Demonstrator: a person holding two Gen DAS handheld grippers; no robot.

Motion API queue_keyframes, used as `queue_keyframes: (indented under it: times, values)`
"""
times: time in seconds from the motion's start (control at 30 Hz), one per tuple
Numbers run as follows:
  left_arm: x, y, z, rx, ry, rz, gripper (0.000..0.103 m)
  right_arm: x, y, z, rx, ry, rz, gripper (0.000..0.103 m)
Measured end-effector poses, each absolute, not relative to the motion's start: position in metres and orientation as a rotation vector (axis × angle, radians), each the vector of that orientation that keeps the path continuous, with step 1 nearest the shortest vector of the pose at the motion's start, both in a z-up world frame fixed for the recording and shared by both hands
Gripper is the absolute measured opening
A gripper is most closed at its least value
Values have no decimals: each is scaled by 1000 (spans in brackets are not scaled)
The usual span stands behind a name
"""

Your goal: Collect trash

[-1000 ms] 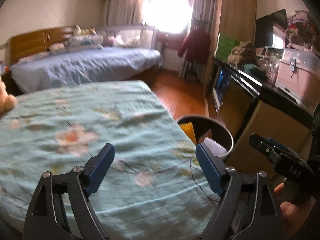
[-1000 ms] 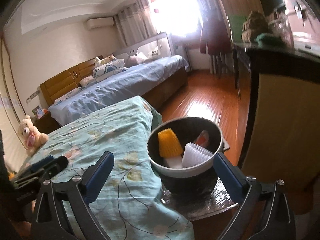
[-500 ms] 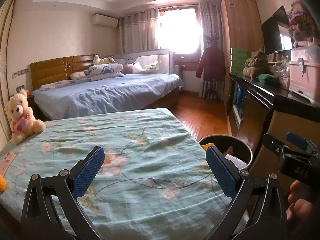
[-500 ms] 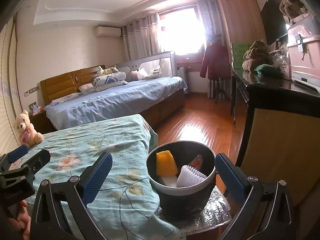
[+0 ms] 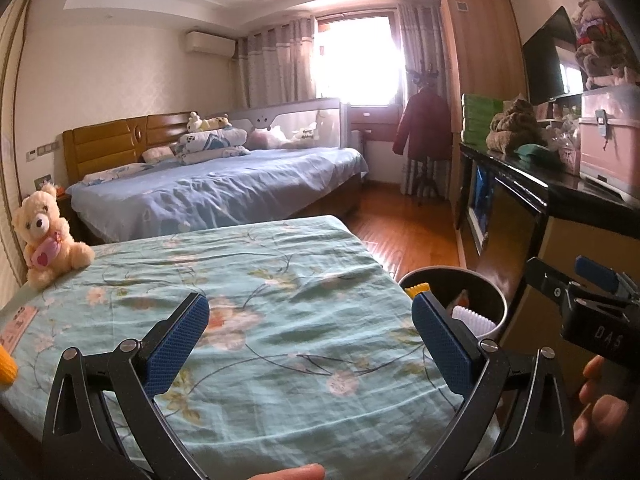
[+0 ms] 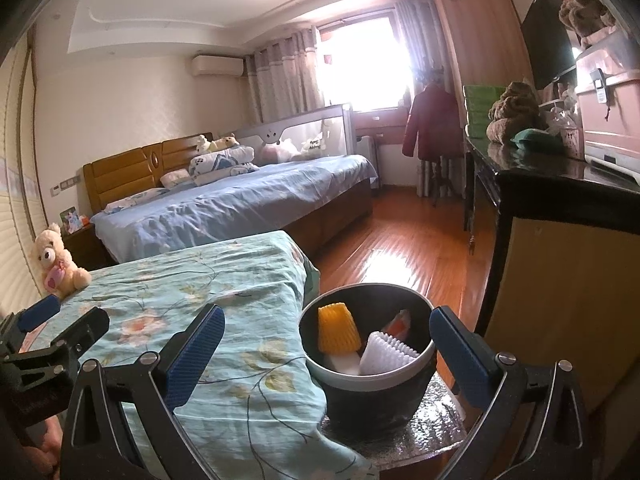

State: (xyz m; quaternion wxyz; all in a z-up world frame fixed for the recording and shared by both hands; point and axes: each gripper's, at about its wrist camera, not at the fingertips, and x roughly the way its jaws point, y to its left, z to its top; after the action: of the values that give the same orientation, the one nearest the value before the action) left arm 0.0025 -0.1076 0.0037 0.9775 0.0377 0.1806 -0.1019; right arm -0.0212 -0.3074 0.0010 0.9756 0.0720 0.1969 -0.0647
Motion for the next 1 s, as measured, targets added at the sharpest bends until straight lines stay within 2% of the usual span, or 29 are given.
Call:
queue_keyframes:
  times: [1.0]
  values:
    - [-1, -106, 8, 67, 343, -197, 103, -21, -297, 9, 149, 399, -108, 103]
